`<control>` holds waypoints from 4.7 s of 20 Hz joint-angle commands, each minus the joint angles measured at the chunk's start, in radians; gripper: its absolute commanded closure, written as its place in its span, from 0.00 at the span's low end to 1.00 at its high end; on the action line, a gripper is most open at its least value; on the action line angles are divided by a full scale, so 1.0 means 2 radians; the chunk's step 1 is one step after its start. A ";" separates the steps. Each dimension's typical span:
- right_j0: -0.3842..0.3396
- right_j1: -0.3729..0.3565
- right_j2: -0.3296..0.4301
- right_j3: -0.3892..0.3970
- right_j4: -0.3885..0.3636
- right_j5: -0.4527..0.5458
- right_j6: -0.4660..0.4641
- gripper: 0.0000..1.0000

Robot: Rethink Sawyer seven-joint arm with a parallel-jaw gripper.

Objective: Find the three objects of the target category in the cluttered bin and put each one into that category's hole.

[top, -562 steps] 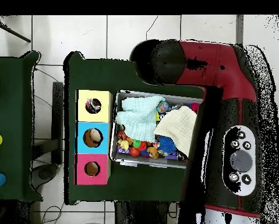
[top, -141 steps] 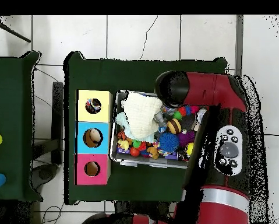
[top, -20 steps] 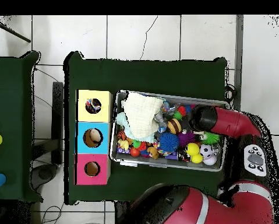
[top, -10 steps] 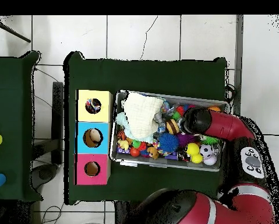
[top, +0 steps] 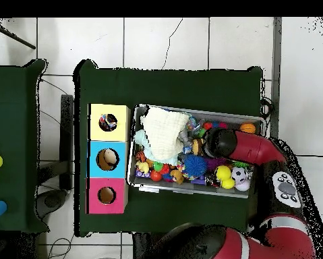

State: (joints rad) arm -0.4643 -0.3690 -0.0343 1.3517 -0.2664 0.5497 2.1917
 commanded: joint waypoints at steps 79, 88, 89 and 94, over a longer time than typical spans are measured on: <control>0.145 -0.055 -0.120 -0.041 -0.004 0.174 0.071 0.00; 0.126 -0.023 -0.145 -0.027 -0.006 0.154 0.060 0.00; 0.123 -0.020 -0.145 -0.026 -0.005 0.149 0.057 0.00; 0.094 0.009 -0.121 -0.021 0.005 0.126 0.035 0.00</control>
State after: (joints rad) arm -0.2182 -0.4592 -0.3301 1.2451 -0.2419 0.8566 2.1917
